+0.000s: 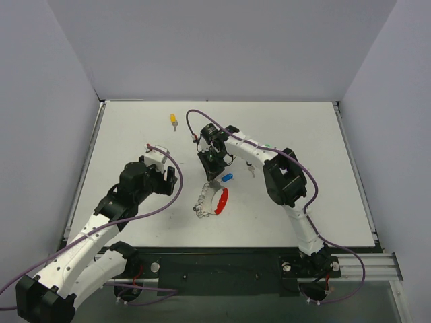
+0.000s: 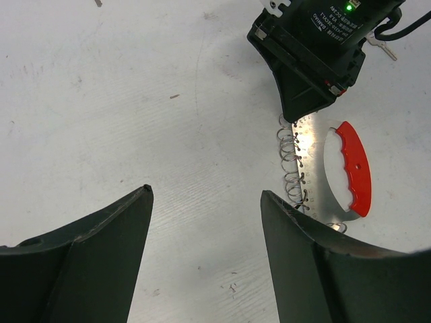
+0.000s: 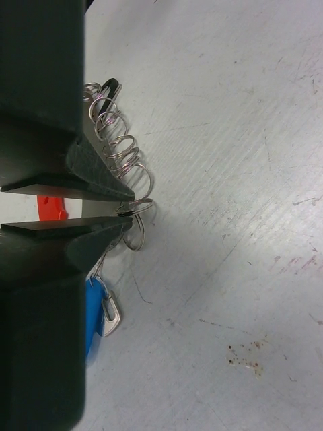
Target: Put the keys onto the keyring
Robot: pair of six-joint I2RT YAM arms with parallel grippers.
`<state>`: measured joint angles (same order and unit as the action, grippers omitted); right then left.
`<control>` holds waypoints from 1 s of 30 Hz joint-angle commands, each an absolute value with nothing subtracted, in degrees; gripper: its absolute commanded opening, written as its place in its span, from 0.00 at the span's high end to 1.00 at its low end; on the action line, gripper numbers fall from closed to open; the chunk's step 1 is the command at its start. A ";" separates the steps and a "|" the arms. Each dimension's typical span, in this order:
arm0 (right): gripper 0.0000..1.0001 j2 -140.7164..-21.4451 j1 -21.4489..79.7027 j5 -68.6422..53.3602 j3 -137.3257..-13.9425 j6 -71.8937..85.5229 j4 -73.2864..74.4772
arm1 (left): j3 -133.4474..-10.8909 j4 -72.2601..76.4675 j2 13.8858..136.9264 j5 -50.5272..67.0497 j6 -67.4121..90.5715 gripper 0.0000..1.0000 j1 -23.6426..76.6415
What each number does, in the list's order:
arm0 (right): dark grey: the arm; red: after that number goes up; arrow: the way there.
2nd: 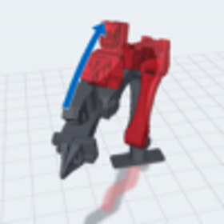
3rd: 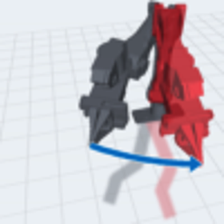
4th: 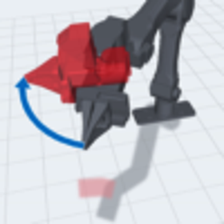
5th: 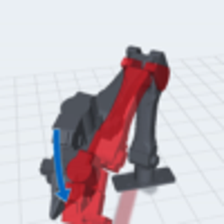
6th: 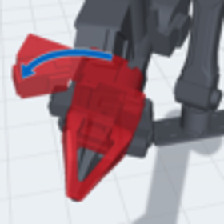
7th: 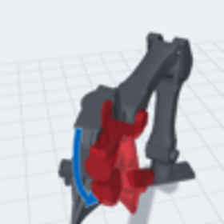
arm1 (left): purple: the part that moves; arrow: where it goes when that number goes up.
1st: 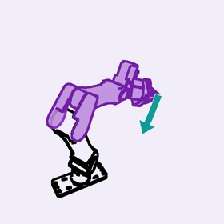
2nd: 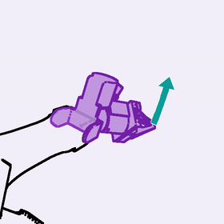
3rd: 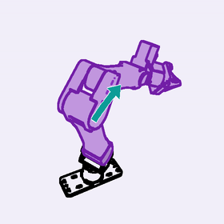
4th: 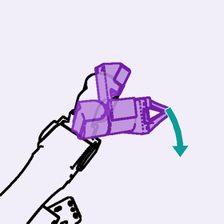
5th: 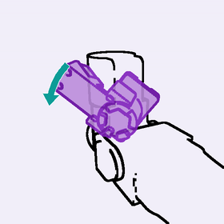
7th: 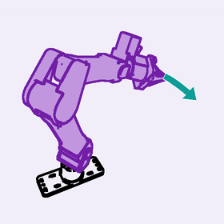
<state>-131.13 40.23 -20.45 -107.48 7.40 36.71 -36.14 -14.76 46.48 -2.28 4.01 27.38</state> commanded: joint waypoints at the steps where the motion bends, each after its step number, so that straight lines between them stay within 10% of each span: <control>1: 0.89 -129.64 40.69 -20.21 -109.69 6.86 39.73 | -36.74 -11.87 45.53 -1.58 3.52 0.25 27.07; 30: 0.89 -132.71 40.96 -20.92 -110.56 6.86 40.43 | -36.83 -11.95 45.53 -1.50 3.43 0.25 26.90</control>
